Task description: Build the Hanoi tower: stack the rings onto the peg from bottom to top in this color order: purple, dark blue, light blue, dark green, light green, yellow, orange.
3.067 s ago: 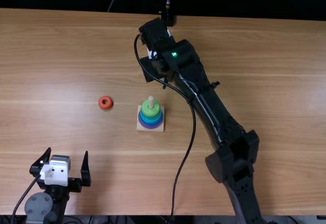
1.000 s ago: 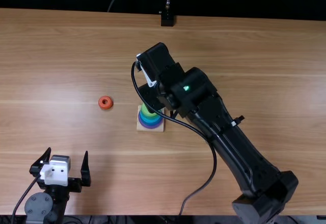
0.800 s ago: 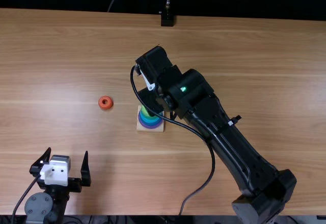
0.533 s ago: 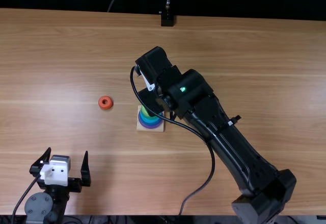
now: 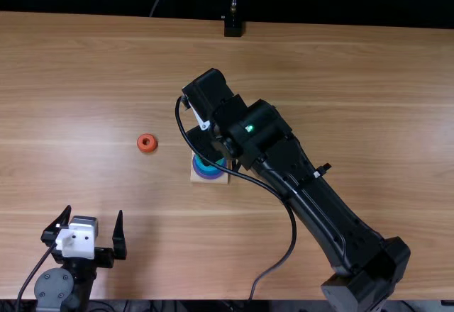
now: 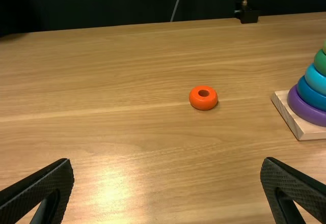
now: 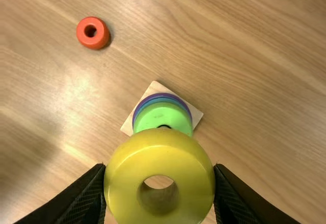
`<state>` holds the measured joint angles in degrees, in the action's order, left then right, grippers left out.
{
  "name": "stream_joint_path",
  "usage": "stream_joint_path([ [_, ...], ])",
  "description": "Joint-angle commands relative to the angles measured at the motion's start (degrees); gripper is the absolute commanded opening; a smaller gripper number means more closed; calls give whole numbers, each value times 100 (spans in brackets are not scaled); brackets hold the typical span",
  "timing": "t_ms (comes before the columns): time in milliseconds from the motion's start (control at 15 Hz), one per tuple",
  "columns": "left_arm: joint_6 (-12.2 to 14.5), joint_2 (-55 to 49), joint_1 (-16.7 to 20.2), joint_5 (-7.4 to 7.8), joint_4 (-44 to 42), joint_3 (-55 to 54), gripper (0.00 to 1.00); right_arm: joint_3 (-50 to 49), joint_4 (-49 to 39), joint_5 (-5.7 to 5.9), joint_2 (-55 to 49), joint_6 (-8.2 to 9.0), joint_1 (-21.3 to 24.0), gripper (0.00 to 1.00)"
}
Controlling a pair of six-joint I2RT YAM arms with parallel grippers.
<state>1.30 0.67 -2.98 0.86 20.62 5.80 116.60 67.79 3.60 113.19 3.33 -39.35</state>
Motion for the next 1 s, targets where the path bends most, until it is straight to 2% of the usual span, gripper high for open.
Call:
stream_joint_path([
  [0,49,-67,43,93,501,-580,100,30,-23,-11,-174,25,-46,0],
  [933,49,-67,43,93,490,-580,100,30,-23,-1,-33,4,15,0],
])
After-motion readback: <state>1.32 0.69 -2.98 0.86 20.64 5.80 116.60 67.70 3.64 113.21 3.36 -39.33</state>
